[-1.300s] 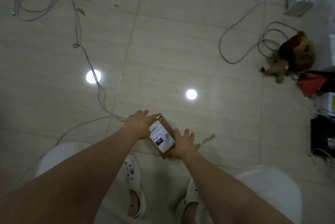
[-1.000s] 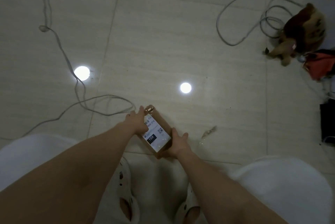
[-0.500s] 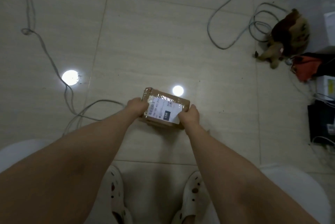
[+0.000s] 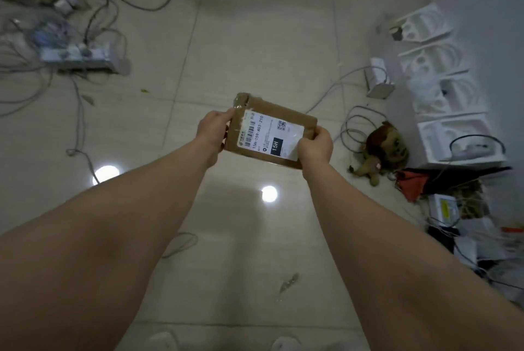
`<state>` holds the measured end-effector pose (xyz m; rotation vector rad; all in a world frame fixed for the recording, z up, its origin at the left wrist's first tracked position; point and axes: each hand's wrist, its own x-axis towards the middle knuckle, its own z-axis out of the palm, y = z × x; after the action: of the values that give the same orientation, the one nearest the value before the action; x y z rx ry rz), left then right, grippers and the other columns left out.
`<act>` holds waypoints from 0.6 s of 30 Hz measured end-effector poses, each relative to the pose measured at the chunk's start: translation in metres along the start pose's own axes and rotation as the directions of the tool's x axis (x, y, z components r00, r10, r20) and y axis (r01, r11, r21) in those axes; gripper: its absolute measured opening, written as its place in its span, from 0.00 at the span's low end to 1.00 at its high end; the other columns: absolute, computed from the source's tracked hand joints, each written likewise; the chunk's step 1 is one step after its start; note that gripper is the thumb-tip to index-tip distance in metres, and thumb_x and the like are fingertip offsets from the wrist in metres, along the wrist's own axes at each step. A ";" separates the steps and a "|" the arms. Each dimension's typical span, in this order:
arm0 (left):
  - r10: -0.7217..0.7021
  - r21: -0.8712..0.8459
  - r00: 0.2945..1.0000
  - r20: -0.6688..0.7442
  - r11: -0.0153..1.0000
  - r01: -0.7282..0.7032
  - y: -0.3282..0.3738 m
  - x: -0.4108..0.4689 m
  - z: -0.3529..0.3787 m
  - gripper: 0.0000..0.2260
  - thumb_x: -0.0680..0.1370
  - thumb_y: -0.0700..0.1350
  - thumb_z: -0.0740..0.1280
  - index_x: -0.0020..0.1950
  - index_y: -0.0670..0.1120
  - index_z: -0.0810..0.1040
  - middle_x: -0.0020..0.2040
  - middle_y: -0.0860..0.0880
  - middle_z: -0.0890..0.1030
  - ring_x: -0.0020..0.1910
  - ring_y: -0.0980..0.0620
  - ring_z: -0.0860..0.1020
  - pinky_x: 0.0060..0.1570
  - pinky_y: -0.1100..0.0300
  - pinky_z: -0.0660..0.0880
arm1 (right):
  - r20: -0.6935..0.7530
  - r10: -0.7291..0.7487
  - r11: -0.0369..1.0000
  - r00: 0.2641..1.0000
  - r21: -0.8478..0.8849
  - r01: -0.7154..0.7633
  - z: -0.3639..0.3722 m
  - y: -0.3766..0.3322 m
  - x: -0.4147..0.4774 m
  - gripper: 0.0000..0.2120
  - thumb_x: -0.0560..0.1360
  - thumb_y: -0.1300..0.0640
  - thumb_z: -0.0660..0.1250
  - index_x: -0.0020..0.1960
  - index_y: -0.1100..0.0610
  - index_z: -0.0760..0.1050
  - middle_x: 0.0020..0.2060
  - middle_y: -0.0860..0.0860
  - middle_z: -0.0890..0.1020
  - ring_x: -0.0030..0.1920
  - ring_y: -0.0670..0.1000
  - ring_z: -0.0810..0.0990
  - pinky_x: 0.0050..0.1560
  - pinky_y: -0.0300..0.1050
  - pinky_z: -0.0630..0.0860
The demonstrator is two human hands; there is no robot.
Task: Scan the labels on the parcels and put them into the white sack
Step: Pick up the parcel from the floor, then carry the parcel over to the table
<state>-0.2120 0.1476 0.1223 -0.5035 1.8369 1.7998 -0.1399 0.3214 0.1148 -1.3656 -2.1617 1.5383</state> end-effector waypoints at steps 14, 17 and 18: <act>0.021 -0.076 0.997 0.081 0.997 -0.015 0.246 -0.136 0.029 0.13 0.73 0.55 0.72 0.37 0.51 0.71 0.40 0.54 0.77 0.46 0.51 0.72 0.47 0.54 0.64 | 0.245 -0.033 0.960 0.969 0.278 -0.038 -0.171 -0.236 -0.037 0.18 0.73 0.70 0.67 0.57 0.54 0.70 0.44 0.49 0.80 0.43 0.48 0.80 0.44 0.46 0.80; 0.036 -0.063 0.988 0.148 0.998 -0.027 0.309 -0.171 0.033 0.10 0.72 0.53 0.73 0.38 0.51 0.73 0.42 0.52 0.79 0.42 0.51 0.76 0.49 0.52 0.66 | 0.279 -0.084 0.944 0.956 0.328 -0.013 -0.207 -0.299 -0.039 0.18 0.73 0.71 0.68 0.57 0.54 0.71 0.44 0.50 0.80 0.43 0.48 0.80 0.46 0.49 0.80; 0.059 -0.059 0.984 0.168 0.997 -0.050 0.330 -0.180 0.033 0.08 0.71 0.51 0.73 0.40 0.52 0.75 0.44 0.51 0.80 0.44 0.51 0.77 0.50 0.51 0.68 | 0.288 -0.107 0.937 0.952 0.350 -0.001 -0.215 -0.322 -0.039 0.18 0.73 0.71 0.68 0.57 0.54 0.71 0.44 0.50 0.80 0.43 0.50 0.80 0.47 0.50 0.79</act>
<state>-0.2606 0.1809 0.4953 -0.3117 1.7057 1.8720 -0.1781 0.4188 0.4900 -1.0027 -1.9257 2.1016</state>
